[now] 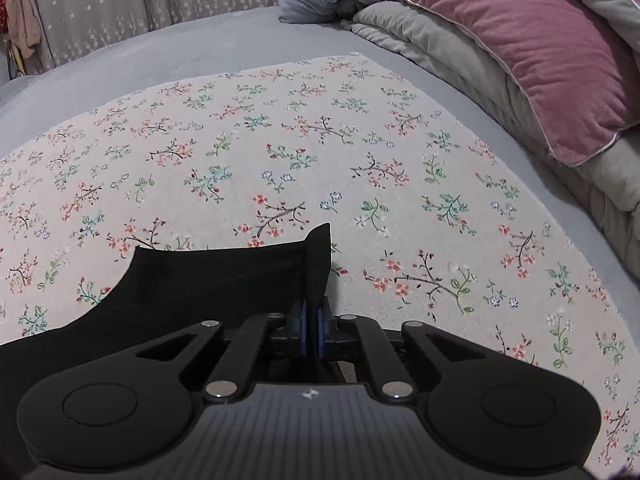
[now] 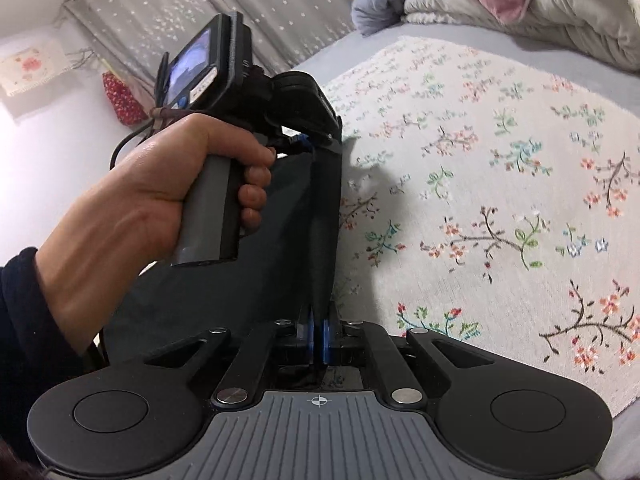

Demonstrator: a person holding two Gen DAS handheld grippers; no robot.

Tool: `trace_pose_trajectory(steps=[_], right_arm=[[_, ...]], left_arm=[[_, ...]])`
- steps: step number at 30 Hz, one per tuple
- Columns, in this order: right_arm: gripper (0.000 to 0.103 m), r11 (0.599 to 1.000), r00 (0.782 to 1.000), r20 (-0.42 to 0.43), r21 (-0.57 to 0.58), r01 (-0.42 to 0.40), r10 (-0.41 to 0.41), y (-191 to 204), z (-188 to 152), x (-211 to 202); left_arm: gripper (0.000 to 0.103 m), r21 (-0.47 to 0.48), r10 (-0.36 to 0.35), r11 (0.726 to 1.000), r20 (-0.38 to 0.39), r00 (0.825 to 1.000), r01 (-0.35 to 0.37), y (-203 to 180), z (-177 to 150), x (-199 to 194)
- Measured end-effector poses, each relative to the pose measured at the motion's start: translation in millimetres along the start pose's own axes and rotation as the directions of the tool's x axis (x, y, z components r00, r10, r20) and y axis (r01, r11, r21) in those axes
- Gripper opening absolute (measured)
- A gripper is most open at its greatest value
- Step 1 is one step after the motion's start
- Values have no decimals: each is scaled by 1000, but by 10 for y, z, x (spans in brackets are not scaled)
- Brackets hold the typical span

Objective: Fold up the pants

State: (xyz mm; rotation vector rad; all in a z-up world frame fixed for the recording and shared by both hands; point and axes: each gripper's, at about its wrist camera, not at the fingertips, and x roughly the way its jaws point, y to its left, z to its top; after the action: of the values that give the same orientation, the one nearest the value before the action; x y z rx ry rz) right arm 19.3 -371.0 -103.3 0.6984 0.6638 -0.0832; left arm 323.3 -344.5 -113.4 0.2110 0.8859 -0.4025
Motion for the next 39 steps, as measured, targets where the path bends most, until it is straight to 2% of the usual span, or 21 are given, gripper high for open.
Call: trace_pose_trajectory(steps=[5,11,15,18,21,27,32,39], right_arm=[[3,999,999,42,-43,4,-2,133,16,-74],[3,998,998,55,-53,21,-18,152,-9,-53],[3,991,995,95,-125,40,-29,262,-35,-84],[3,981,991,136,-189,42,-17,404,-46,-112],[3,964,987,161,-263,34,9,617,-77,-131],[3,940,978,169,-335,-60,122,1103,-88,-66],[3,905,965,163,-406,-123,205,1525,-119,104],[3,852,963,100,-496,-168,248,2111,-262,432]], left_arm=[[0,-55,-46,997,9,999,46,121,45,-74],[0,-62,-76,995,24,997,77,204,46,-144],[0,-90,-104,990,44,994,107,325,56,-212],[0,-133,-148,979,68,987,156,519,68,-320],[0,-153,-200,965,84,976,211,756,86,-466],[0,-199,-270,935,133,954,293,1433,106,-861],[0,-225,-245,933,170,955,279,1987,4,-1101],[0,-299,-212,916,205,955,267,2735,-245,-1293]])
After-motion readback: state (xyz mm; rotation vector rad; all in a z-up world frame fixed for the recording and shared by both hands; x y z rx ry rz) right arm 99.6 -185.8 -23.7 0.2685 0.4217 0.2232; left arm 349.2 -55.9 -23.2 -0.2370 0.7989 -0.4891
